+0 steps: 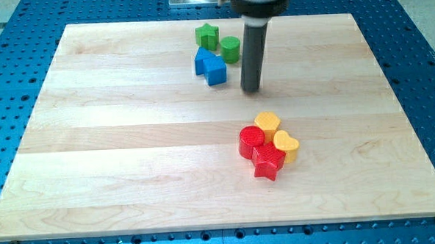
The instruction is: Push the green circle closely to the green star
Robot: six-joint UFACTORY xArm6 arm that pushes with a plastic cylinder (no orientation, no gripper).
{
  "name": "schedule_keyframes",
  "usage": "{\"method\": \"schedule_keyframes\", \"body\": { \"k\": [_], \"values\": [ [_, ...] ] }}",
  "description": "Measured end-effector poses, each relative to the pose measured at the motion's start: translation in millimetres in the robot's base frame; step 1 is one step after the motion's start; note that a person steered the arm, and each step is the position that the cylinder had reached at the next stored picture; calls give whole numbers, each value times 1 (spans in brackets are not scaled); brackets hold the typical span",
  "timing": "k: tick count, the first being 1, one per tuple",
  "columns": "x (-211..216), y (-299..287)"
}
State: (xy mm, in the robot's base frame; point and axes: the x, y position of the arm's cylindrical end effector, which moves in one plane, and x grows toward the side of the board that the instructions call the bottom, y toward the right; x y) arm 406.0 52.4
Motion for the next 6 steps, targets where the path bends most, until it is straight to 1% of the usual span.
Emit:
{"method": "schedule_keyframes", "body": {
  "k": [1, 2, 3, 4, 6],
  "values": [
    [5, -31],
    [-33, -49],
    [-54, -47],
    [-75, -12],
    [-91, -7]
  ]
}}
